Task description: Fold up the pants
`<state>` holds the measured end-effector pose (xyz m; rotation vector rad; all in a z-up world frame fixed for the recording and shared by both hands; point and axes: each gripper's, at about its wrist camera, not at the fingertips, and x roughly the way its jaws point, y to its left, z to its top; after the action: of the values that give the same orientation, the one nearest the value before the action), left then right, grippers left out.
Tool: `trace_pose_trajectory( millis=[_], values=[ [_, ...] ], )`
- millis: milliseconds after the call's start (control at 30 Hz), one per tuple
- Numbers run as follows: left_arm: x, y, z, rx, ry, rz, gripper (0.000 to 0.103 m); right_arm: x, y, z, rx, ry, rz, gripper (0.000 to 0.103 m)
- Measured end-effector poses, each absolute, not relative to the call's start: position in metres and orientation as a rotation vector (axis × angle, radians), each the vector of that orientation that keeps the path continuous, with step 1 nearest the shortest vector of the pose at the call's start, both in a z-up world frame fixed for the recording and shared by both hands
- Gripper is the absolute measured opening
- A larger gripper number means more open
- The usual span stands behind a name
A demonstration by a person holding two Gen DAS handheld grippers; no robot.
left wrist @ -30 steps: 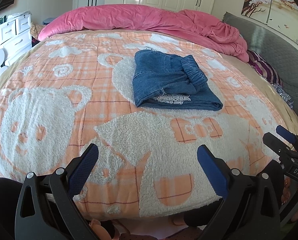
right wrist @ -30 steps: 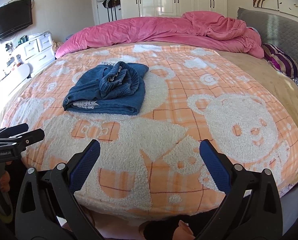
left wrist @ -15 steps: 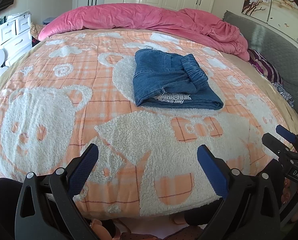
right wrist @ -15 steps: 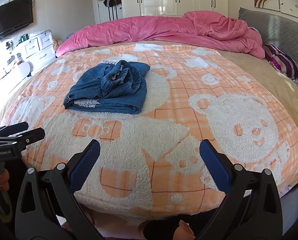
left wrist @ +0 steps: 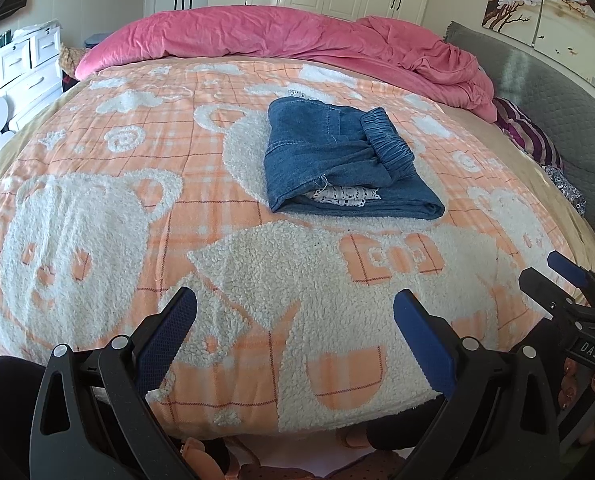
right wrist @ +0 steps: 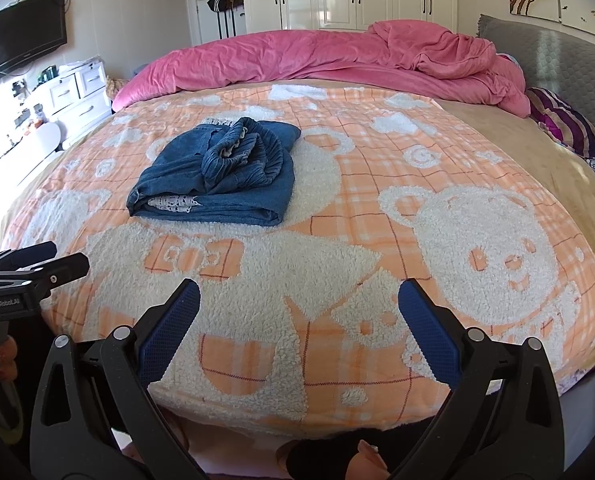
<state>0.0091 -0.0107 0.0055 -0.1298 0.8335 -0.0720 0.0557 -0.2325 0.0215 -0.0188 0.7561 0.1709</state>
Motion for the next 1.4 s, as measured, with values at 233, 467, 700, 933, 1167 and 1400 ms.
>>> trace_pose_trajectory(
  millis=[233, 467, 700, 933, 1167, 1400],
  values=[
    [0.009, -0.011, 0.005, -0.135, 0.835, -0.08, 0.098, 0.056, -0.232, 0.021, -0.02, 0.756, 0.171, 0.094],
    [0.011, -0.01, 0.004, -0.137, 0.848, -0.073, 0.098, 0.056, -0.232, 0.02, -0.02, 0.758, 0.173, 0.094],
    [0.015, -0.008, 0.001, -0.127, 0.864, -0.058, 0.098, 0.063, -0.231, 0.016, -0.014, 0.77, 0.191, 0.094],
    [0.018, -0.011, -0.001, -0.097, 0.876, -0.039, 0.098, 0.078, -0.235, 0.011, 0.005, 0.798, 0.207, 0.094],
    [0.045, 0.048, 0.031, -0.256, 0.854, -0.006, 0.099, 0.114, -0.286, 0.009, 0.051, 0.799, 0.094, 0.094],
    [0.148, 0.2, 0.021, -0.18, 1.004, 0.398, 0.098, 0.207, -0.431, 0.001, 0.038, 0.883, -0.246, 0.094]
  ],
)
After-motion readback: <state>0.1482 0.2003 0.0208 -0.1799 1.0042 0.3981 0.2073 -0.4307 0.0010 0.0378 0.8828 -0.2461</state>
